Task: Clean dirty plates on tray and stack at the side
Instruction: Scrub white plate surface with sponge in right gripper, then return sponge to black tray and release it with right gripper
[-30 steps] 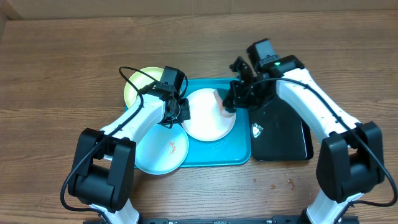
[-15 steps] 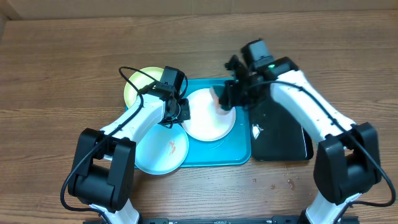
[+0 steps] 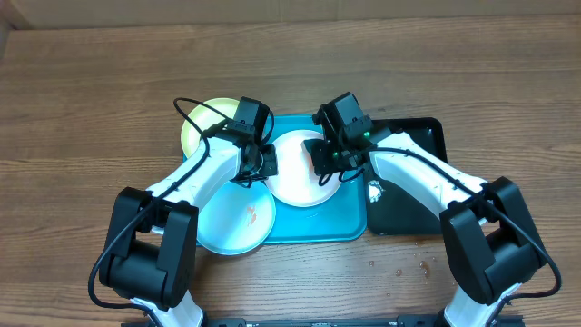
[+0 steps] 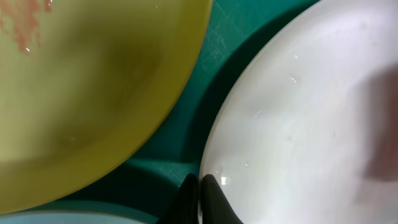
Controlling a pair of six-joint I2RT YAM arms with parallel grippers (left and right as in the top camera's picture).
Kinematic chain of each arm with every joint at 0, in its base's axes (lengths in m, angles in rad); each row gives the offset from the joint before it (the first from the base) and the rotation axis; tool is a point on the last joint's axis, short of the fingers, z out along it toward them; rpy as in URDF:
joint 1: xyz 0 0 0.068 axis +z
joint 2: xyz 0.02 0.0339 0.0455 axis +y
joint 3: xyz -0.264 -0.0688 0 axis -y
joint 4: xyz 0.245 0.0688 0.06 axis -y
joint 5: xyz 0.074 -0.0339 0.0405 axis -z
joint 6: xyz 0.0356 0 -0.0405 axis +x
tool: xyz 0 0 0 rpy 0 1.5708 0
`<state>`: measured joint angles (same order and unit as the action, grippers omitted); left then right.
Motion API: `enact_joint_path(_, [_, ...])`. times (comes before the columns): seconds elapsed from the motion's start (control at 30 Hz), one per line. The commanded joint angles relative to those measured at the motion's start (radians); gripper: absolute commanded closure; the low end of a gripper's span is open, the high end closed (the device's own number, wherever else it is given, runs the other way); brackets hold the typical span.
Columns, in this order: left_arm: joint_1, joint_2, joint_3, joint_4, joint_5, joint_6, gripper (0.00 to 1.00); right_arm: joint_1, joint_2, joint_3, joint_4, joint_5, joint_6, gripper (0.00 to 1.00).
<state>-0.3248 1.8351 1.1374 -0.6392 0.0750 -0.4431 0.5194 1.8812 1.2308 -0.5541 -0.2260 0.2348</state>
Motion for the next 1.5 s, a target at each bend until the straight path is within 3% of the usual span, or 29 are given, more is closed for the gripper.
enact_joint_path(0.0, [0.003,0.008,-0.007,-0.008,0.004,-0.006,0.96,0.001,-0.016,-0.052,0.059,0.043,0.006,0.96])
enact_joint_path(0.37, [0.003,0.008,-0.007,-0.008,0.044,0.006,0.96,0.003,-0.014,-0.100,0.104,0.040,0.111,0.96])
enact_joint_path(0.53, [0.003,0.008,-0.007,-0.008,0.049,0.013,0.96,0.007,-0.014,-0.112,0.105,-0.040,0.111,0.96])
enact_joint_path(1.13, [0.003,0.008,-0.007,-0.007,0.050,0.013,0.96,0.100,0.000,-0.114,0.113,-0.042,0.164,0.96])
enact_joint_path(1.47, [0.003,0.008,-0.007,-0.019,0.056,0.013,0.95,0.077,-0.002,-0.085,0.213,-0.203,0.158,0.96])
